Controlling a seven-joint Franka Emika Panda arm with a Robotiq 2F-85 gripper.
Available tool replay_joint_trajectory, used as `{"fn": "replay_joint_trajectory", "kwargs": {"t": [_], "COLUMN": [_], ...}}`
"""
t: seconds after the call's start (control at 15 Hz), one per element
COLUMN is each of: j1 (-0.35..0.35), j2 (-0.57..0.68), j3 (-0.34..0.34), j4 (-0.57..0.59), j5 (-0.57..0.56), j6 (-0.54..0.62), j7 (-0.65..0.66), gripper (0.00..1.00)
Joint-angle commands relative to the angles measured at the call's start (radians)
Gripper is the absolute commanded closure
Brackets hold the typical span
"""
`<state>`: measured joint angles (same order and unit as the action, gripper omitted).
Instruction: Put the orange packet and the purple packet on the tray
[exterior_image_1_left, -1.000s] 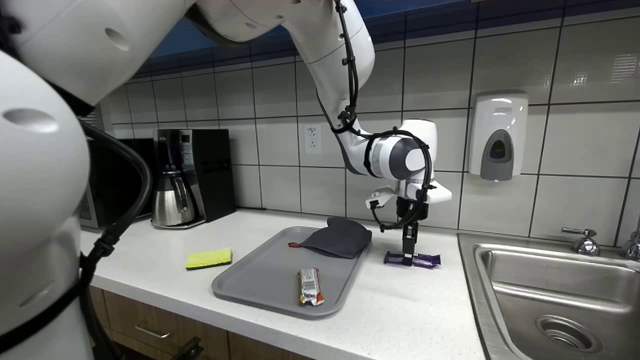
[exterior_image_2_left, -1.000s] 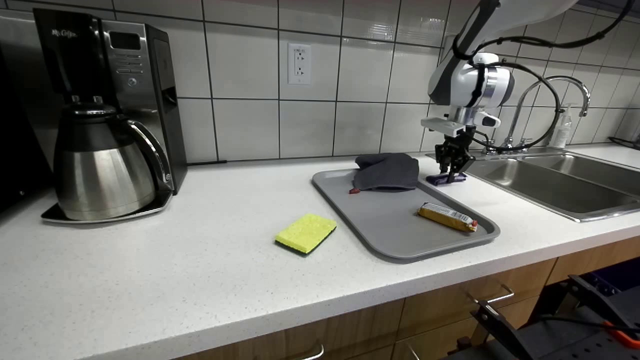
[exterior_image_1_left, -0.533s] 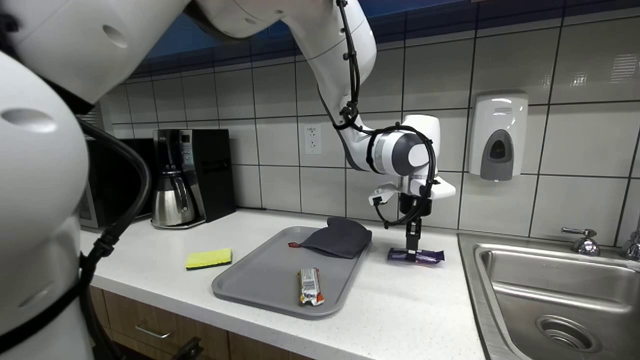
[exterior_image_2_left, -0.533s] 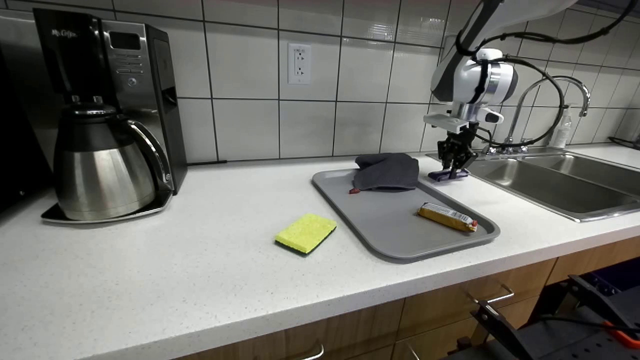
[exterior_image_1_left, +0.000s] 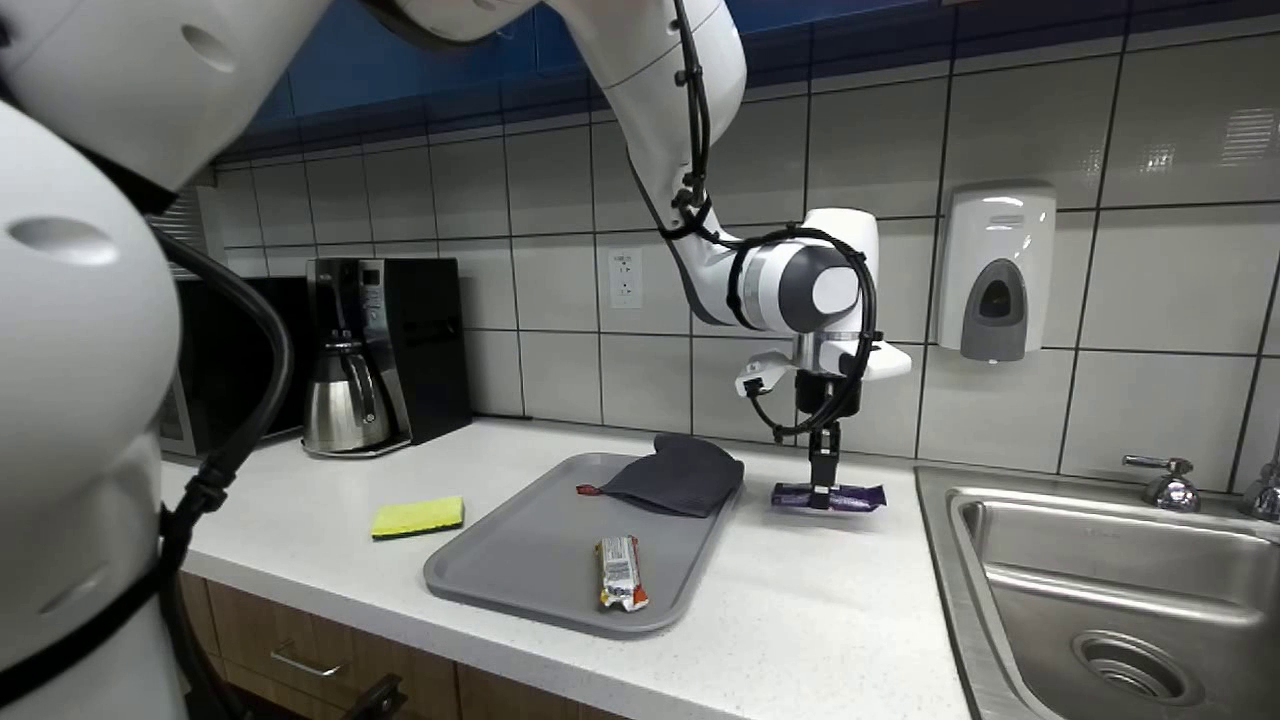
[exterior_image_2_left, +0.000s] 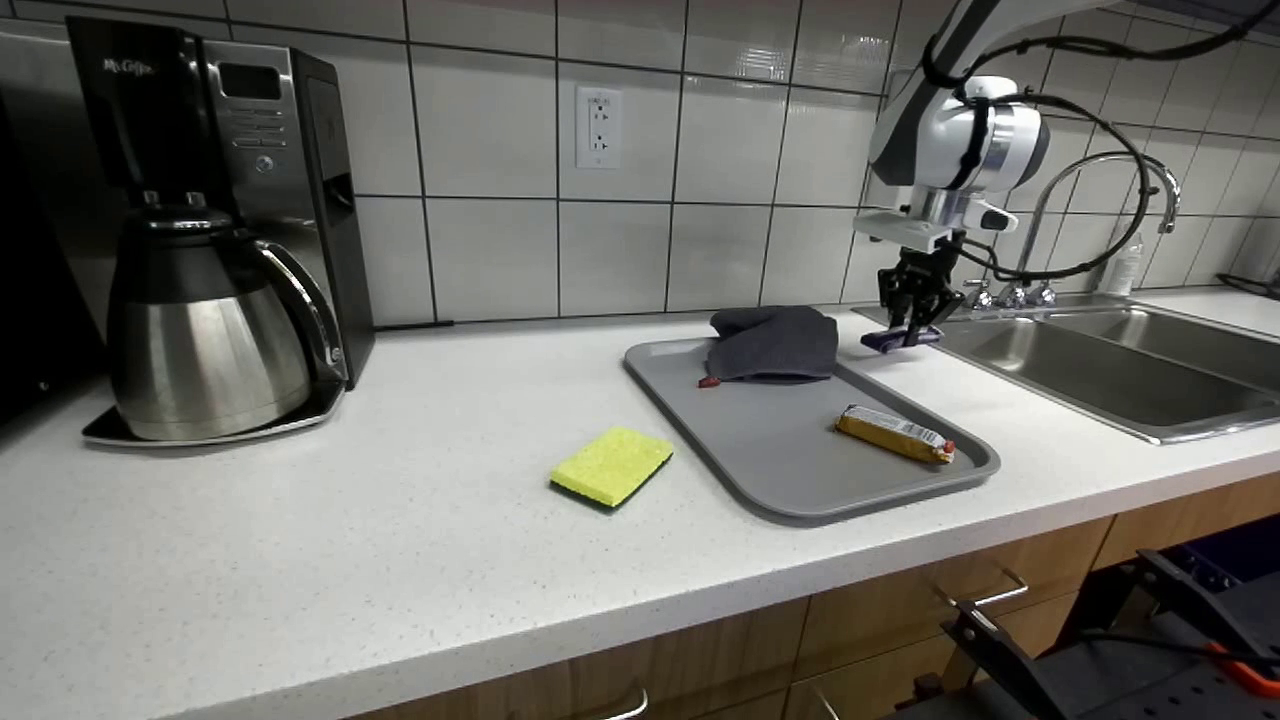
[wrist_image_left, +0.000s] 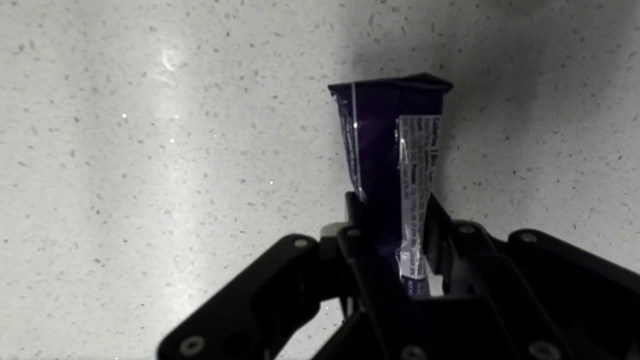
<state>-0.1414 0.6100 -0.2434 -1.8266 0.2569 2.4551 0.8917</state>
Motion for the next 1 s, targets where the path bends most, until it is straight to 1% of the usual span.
{"fn": "replay_joint_trajectory", "kwargs": {"t": [0.0, 0.67, 0.93], "j1": [0.010, 0.079, 0.114], "j2": [-0.085, -0.223, -0.267], "j3": [0.008, 0.016, 0.024], "j4": [-0.084, -0.265, -0.335], "j5": [-0.016, -0.050, -0.073], "j6": [-0.006, 0.014, 0.028], "j7": [-0.031, -0.036, -0.012], "gripper": [0.93, 0.93, 0.93]}}
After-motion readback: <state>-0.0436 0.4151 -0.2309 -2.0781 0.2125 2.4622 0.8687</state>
